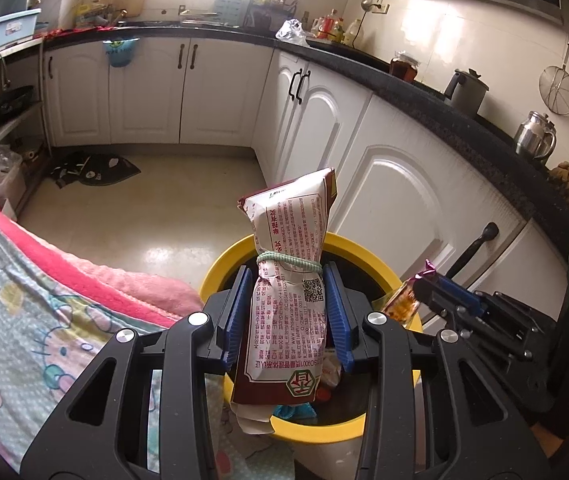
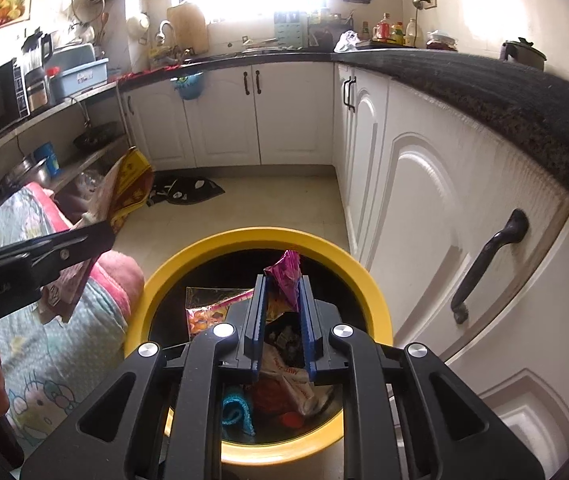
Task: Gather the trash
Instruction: 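Carry the pink wrapper and tied paper packet over the yellow bin, then open both tools to drop the wrapper and paper packet into the bin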
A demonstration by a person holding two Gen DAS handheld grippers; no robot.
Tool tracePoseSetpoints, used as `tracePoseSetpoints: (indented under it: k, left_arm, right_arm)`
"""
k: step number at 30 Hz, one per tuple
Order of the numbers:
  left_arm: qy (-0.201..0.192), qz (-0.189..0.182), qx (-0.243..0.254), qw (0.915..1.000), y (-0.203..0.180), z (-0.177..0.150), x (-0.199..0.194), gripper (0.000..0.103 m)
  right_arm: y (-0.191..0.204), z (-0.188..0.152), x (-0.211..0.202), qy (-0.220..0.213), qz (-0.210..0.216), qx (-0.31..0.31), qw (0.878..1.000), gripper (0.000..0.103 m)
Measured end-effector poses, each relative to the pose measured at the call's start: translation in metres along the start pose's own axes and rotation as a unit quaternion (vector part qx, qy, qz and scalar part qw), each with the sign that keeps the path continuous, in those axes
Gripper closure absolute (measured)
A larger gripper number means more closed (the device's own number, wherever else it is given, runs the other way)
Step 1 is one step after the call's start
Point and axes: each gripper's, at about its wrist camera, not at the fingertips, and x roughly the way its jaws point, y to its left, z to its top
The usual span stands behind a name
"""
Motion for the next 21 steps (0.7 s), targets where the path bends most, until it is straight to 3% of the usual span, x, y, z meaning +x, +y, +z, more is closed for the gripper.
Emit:
tracePoseSetpoints:
  k: [21]
  left_arm:
    - [0.043,0.001,-0.009,0.9991,0.002,-0.011,0.037,0.076]
  right_arm:
    - [0.010,-0.034,0.046,0.078,0.013,0.000,0.997,0.082]
